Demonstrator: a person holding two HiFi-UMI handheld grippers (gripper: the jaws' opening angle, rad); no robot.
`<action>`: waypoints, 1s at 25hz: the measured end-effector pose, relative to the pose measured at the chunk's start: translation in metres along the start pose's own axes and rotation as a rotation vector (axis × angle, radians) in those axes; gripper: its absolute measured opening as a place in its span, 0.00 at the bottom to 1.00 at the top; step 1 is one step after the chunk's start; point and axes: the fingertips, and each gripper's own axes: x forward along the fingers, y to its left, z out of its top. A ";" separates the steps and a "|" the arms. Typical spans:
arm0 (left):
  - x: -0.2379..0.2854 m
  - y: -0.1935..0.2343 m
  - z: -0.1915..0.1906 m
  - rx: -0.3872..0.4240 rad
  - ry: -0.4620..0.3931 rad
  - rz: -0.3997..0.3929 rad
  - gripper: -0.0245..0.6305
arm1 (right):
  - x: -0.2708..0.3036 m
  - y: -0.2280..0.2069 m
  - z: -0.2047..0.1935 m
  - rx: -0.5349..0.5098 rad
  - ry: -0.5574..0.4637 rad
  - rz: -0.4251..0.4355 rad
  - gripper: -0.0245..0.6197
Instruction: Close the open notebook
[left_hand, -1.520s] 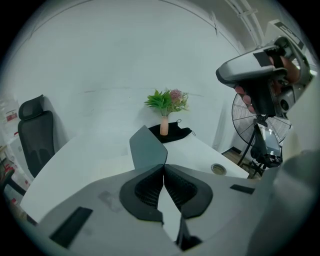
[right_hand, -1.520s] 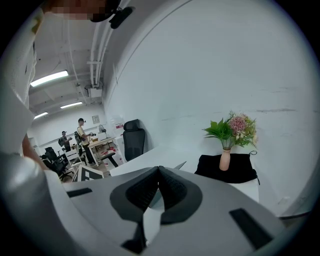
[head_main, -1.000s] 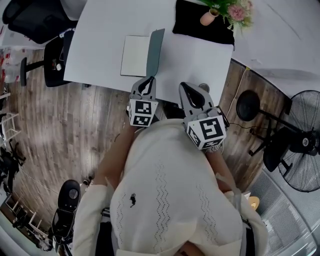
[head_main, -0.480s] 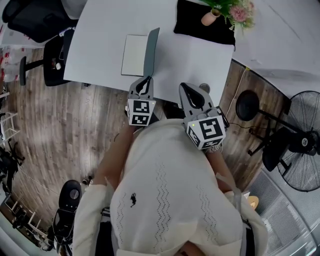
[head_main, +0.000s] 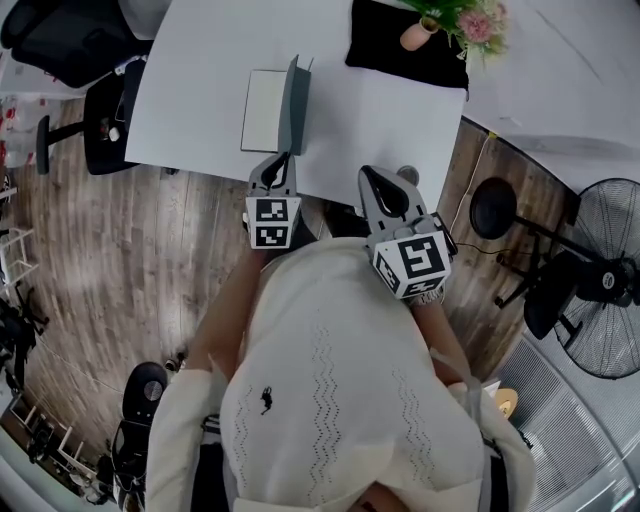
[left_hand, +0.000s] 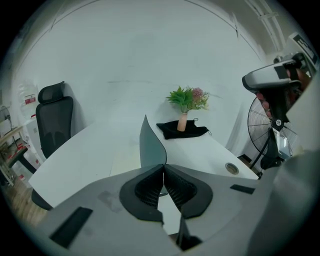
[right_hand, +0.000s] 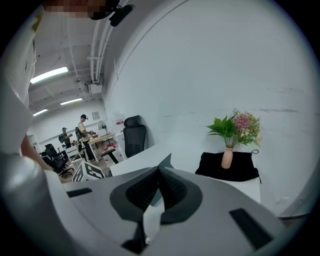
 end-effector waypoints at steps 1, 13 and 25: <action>0.000 0.002 -0.002 0.000 0.003 0.003 0.06 | 0.000 0.000 0.000 -0.001 0.000 -0.001 0.04; 0.004 0.028 -0.020 -0.074 0.043 0.055 0.06 | 0.004 0.001 -0.001 -0.004 0.006 -0.009 0.04; 0.005 0.049 -0.032 -0.110 0.074 0.081 0.06 | 0.013 0.003 0.002 -0.008 0.016 -0.013 0.04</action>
